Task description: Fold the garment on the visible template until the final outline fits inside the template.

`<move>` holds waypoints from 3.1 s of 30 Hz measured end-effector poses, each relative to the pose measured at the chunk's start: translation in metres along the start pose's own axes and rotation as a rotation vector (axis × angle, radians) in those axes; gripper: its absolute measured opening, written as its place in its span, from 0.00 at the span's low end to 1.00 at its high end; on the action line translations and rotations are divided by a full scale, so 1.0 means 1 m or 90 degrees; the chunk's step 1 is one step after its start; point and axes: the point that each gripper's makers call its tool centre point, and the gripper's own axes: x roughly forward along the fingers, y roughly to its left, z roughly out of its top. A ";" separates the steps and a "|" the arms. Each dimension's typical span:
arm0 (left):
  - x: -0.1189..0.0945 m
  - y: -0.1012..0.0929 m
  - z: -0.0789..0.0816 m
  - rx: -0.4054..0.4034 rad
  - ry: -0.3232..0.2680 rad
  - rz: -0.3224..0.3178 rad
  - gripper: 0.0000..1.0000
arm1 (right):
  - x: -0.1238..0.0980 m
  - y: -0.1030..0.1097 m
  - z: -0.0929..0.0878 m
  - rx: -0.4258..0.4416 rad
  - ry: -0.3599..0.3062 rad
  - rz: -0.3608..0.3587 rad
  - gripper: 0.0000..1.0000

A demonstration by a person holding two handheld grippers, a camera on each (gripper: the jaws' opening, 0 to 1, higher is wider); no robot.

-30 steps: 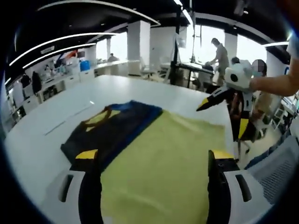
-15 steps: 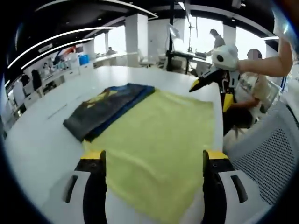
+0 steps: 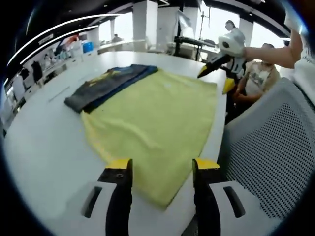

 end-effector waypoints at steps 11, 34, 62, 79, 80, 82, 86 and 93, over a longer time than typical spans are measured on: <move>0.000 -0.007 -0.017 0.017 0.039 -0.016 0.35 | 0.001 -0.008 -0.026 -0.081 0.078 0.004 0.47; -0.001 0.005 -0.025 0.061 0.077 0.014 0.07 | -0.010 -0.028 -0.040 -0.097 0.122 0.006 0.14; -0.021 -0.004 -0.029 0.043 0.076 0.037 0.00 | -0.019 -0.014 -0.042 -0.084 0.117 0.004 0.00; -0.041 -0.024 -0.036 0.019 0.088 0.018 0.00 | -0.029 0.015 -0.047 -0.054 0.098 0.019 0.00; -0.042 -0.025 -0.036 0.018 0.088 0.015 0.00 | -0.030 0.017 -0.047 -0.052 0.099 0.019 0.00; -0.044 -0.027 -0.037 0.011 0.086 0.012 0.00 | -0.030 0.019 -0.048 -0.050 0.099 0.020 0.00; -0.047 -0.031 -0.039 -0.001 0.082 0.004 0.00 | -0.031 0.025 -0.049 -0.045 0.104 0.025 0.00; -0.054 -0.036 -0.042 -0.023 0.077 -0.007 0.00 | -0.034 0.034 -0.047 -0.041 0.110 0.041 0.00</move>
